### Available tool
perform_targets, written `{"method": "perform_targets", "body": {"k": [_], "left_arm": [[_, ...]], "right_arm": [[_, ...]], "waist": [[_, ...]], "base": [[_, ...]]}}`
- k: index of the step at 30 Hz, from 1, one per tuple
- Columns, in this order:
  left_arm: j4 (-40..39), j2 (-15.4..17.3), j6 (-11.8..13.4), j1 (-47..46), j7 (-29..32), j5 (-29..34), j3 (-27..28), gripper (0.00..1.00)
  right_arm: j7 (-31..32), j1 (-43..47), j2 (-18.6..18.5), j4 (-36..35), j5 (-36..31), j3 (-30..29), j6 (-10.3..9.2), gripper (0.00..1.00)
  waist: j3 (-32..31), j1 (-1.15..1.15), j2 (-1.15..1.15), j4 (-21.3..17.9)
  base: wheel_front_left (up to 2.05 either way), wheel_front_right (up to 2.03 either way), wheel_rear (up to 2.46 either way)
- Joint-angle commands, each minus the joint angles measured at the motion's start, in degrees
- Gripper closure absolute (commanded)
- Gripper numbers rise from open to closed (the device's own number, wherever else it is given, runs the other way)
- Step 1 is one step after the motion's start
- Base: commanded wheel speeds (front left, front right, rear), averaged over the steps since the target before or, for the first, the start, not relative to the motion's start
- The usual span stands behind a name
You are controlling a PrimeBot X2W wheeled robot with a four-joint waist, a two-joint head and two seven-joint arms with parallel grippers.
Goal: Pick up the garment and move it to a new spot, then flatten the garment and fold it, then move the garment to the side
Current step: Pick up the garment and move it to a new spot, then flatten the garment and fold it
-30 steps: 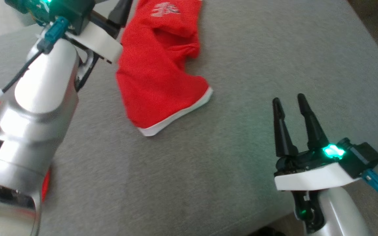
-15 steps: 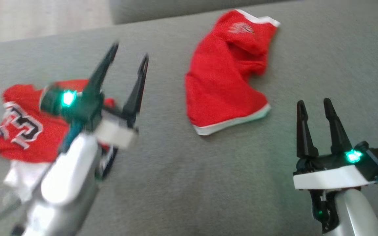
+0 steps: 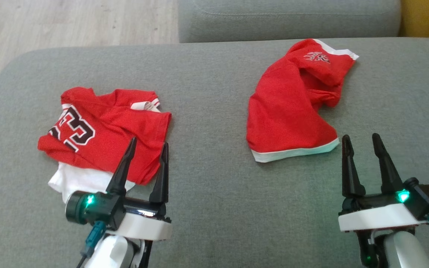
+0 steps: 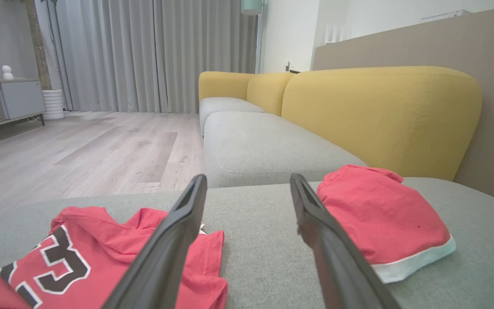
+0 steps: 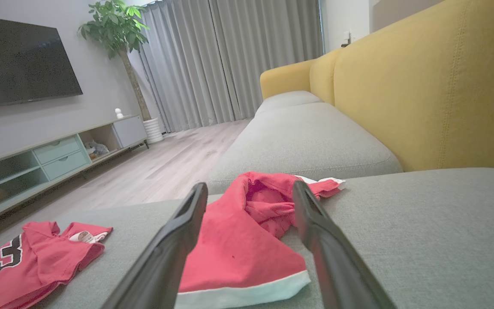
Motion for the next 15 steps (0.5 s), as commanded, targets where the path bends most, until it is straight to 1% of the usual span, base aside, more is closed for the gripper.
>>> {"method": "perform_targets", "body": {"k": [1, 4, 6, 15], "left_arm": [[-2.5, -0.1, -0.2, -2.4, -0.3, 1.0, 2.8, 0.0], [-2.7, -0.8, -1.5, -2.6, -0.3, 2.3, 3.0, 0.0], [-2.5, -1.1, -2.2, -2.8, -0.3, 2.9, 3.4, 0.0], [-1.4, -2.9, -4.7, -3.5, -0.3, 4.8, 4.8, 0.0]], "right_arm": [[-0.5, -1.3, -0.3, -1.3, -0.8, 0.8, 0.44, 0.0], [-0.5, -2.2, -0.3, 0.5, -2.1, 0.3, 0.44, 0.0], [-0.5, -3.2, -0.3, 3.4, -3.2, -0.3, 0.44, 0.0], [2.8, -13.8, -0.3, 22.7, -4.2, -7.1, 0.44, 0.0]], "waist": [[0.1, 0.01, 0.0, 0.7], [0.8, 0.01, 0.0, 1.4], [1.4, 0.01, 0.0, 1.7], [4.5, 0.01, 0.0, 3.5]], "base": [[0.0, 0.0, 0.0], [0.0, 0.0, 0.0], [0.0, 0.0, 0.0], [0.0, 0.0, 0.0]]}}
